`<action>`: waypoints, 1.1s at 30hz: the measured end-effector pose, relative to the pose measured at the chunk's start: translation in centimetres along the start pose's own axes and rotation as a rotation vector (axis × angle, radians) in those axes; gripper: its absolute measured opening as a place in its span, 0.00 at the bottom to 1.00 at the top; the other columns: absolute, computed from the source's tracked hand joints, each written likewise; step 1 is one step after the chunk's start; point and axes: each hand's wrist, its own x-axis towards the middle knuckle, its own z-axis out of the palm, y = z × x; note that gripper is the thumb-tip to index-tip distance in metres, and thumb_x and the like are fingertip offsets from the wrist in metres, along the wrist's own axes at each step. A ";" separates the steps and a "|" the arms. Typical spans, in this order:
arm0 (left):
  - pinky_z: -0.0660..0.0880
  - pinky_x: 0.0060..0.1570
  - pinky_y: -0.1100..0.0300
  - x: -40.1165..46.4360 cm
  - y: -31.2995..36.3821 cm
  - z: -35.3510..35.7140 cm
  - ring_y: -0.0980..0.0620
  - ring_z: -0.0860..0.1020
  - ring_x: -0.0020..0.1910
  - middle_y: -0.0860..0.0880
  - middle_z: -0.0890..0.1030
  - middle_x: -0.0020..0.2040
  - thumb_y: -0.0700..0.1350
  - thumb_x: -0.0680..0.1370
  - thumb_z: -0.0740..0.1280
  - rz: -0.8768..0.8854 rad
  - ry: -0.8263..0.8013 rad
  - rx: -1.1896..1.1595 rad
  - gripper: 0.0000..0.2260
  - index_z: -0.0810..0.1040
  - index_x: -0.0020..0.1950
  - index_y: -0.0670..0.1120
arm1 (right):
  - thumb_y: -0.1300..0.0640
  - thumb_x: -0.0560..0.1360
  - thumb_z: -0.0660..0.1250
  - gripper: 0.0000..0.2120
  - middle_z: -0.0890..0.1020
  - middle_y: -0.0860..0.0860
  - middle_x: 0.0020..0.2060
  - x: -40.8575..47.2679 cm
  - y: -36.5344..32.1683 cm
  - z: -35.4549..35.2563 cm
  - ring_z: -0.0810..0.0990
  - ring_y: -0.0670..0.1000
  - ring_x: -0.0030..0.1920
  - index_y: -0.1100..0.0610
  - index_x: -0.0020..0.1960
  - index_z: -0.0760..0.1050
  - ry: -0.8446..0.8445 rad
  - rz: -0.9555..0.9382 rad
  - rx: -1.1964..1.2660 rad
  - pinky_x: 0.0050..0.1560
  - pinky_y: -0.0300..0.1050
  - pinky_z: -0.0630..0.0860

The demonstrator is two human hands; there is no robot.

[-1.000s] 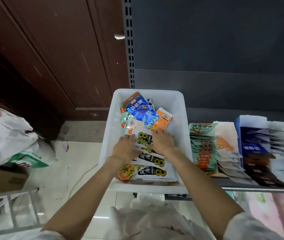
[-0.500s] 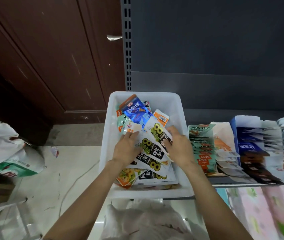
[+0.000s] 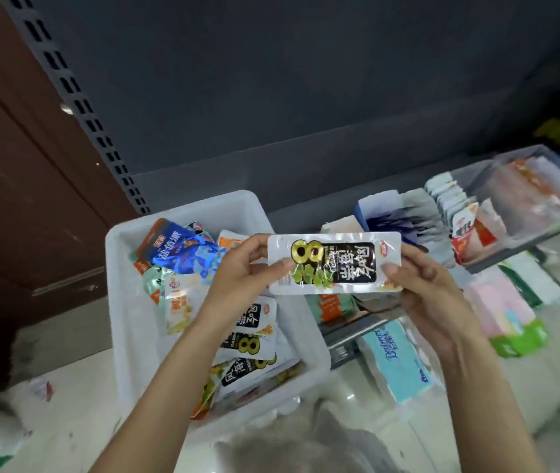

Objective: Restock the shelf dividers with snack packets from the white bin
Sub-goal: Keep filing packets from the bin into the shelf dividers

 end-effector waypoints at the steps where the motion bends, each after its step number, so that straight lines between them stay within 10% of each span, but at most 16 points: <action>1: 0.78 0.43 0.65 0.3 0.1 1.2 0.59 0.81 0.42 0.53 0.83 0.46 0.38 0.73 0.70 0.015 -0.043 0.036 0.09 0.78 0.49 0.50 | 0.54 0.60 0.79 0.23 0.85 0.55 0.46 -0.1 -0.2 -1.3 0.84 0.51 0.40 0.57 0.53 0.80 0.065 -0.032 0.000 0.38 0.43 0.81; 4: 0.79 0.42 0.60 0.9 0.6 6.0 0.51 0.82 0.44 0.50 0.83 0.47 0.39 0.73 0.71 0.080 -0.155 0.114 0.11 0.78 0.49 0.52 | 0.64 0.73 0.67 0.06 0.85 0.52 0.38 -0.5 -1.0 -5.0 0.82 0.47 0.34 0.59 0.50 0.77 0.226 -0.119 -0.102 0.35 0.39 0.79; 10: 0.77 0.41 0.64 3.8 1.4 16.2 0.50 0.82 0.42 0.52 0.82 0.45 0.44 0.71 0.73 0.199 -0.254 0.193 0.10 0.80 0.47 0.58 | 0.65 0.73 0.62 0.06 0.82 0.45 0.31 0.0 -4.0 -14.6 0.78 0.41 0.29 0.58 0.48 0.72 0.169 -0.120 0.003 0.27 0.33 0.74; 14: 0.74 0.48 0.66 8.5 0.0 22.4 0.61 0.78 0.46 0.59 0.81 0.45 0.43 0.75 0.70 0.238 -0.009 0.283 0.10 0.78 0.54 0.53 | 0.59 0.70 0.66 0.07 0.83 0.45 0.35 3.6 -6.2 -22.2 0.80 0.42 0.33 0.55 0.48 0.74 0.271 -0.150 0.052 0.30 0.34 0.75; 18: 0.65 0.64 0.57 14.5 -2.9 25.5 0.53 0.70 0.64 0.53 0.75 0.62 0.51 0.75 0.68 0.310 0.216 0.937 0.18 0.73 0.64 0.52 | 0.62 0.74 0.67 0.04 0.81 0.42 0.33 8.3 -7.4 -27.4 0.80 0.43 0.38 0.54 0.45 0.76 0.387 -0.225 0.047 0.38 0.38 0.78; 21: 0.53 0.72 0.48 17.2 -4.4 26.4 0.49 0.60 0.72 0.49 0.66 0.70 0.57 0.74 0.66 0.155 0.127 1.343 0.28 0.65 0.71 0.50 | 0.62 0.78 0.64 0.04 0.82 0.42 0.37 11.4 -8.3 -28.0 0.82 0.44 0.42 0.55 0.48 0.76 0.348 -0.264 -0.105 0.42 0.38 0.79; 25: 0.44 0.72 0.46 17.2 -4.9 27.2 0.50 0.69 0.65 0.50 0.77 0.61 0.60 0.75 0.63 0.178 0.132 1.638 0.23 0.71 0.66 0.51 | 0.57 0.79 0.62 0.08 0.83 0.50 0.49 15.1 -9.6 -26.2 0.82 0.45 0.48 0.56 0.56 0.75 0.209 -0.381 -0.427 0.41 0.34 0.79; 33: 0.60 0.58 0.55 16.2 -5.7 27.6 0.47 0.80 0.43 0.52 0.84 0.40 0.45 0.68 0.75 0.389 0.186 1.584 0.07 0.85 0.44 0.54 | 0.59 0.78 0.63 0.11 0.84 0.48 0.47 19.8 -10.3 -21.1 0.82 0.53 0.45 0.49 0.57 0.77 -0.244 -0.849 -1.311 0.42 0.49 0.78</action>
